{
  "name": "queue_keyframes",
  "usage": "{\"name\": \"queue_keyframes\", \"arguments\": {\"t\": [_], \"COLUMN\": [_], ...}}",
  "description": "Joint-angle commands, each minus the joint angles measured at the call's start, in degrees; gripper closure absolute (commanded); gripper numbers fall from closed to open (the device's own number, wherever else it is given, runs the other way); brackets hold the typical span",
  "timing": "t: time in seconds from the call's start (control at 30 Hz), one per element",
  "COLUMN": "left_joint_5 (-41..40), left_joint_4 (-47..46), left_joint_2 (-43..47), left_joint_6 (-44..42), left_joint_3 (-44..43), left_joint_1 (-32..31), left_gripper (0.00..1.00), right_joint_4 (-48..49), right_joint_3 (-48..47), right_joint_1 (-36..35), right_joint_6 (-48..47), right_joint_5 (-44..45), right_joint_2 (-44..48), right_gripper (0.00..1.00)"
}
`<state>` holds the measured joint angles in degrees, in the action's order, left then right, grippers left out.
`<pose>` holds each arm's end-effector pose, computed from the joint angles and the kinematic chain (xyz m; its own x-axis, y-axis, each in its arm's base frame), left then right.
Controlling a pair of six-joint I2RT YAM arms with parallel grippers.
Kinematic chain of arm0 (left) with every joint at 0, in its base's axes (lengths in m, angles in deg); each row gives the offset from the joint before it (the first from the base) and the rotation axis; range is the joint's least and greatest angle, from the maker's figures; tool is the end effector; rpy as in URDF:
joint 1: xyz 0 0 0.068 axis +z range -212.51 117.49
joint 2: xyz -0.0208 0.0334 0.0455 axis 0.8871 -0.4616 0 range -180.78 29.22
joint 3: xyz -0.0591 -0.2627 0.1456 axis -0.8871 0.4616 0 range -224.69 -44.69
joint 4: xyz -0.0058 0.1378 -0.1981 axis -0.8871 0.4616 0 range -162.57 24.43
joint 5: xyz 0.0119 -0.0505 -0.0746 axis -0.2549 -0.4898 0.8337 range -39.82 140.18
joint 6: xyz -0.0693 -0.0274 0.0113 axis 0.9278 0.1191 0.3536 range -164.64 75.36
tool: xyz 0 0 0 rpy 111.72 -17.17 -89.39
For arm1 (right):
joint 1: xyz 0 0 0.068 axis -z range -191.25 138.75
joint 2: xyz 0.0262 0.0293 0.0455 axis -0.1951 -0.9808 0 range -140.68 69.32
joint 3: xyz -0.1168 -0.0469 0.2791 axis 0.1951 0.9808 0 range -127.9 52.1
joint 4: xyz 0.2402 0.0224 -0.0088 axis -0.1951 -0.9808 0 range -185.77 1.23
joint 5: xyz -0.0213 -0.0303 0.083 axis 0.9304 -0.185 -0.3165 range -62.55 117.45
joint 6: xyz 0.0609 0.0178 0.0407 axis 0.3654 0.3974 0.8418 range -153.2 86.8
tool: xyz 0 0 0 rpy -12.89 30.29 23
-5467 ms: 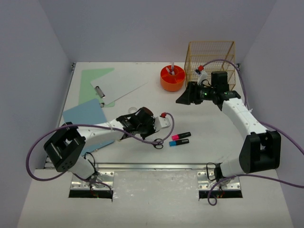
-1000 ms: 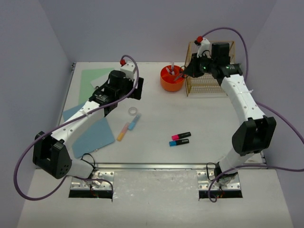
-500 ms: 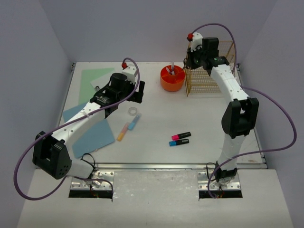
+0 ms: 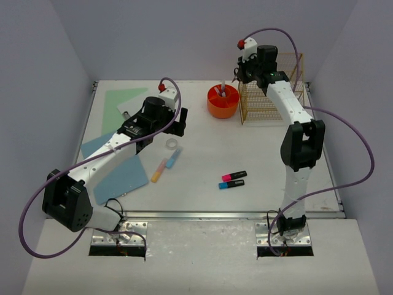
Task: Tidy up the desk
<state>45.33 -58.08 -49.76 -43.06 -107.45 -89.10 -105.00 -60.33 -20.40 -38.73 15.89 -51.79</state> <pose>0.2817 -0.1351 0.3313 -0.4671 0.2030 -0.8606 0.3682 0.9295 0.0194 0.5189 0.0965 0.3372 -0.3817 -0.1570 -0.9108 -0.3738 0.9275 -0.0032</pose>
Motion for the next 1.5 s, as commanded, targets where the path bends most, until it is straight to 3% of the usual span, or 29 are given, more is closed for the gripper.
{"name": "queue_keyframes", "arguments": {"t": [0.0, 0.83, 0.9, 1.23, 1.47], "left_joint_5": [0.89, 1.52, 1.52, 0.35, -0.70], "left_joint_4": [-2.02, -1.42, -1.48, -1.65, -1.49], "left_joint_2": [-0.17, -0.39, -0.39, -0.10, 0.88], "left_joint_6": [0.27, 0.09, 0.09, 0.27, 0.03], "left_joint_3": [0.26, 0.64, 0.70, 0.81, 1.86], "left_joint_1": [-0.14, -0.20, -0.14, -0.13, -0.22], "left_gripper": [0.00, 0.00, 0.00, 0.00, 0.00], "right_joint_4": [4.18, 6.21, 6.43, 5.42, 3.78], "right_joint_3": [-4.32, -4.42, -4.54, -6.58, -2.60], "right_joint_1": [-0.50, -2.12, -2.18, -2.01, -2.01], "right_joint_6": [-1.01, -4.84, -4.84, -3.22, -1.40], "right_joint_5": [-1.06, 0.86, 0.92, 1.39, -2.42], "right_joint_2": [-2.38, -9.38, -9.56, -7.80, 2.85], "right_gripper": [1.00, 0.98, 0.96, 0.56, 0.55]}}
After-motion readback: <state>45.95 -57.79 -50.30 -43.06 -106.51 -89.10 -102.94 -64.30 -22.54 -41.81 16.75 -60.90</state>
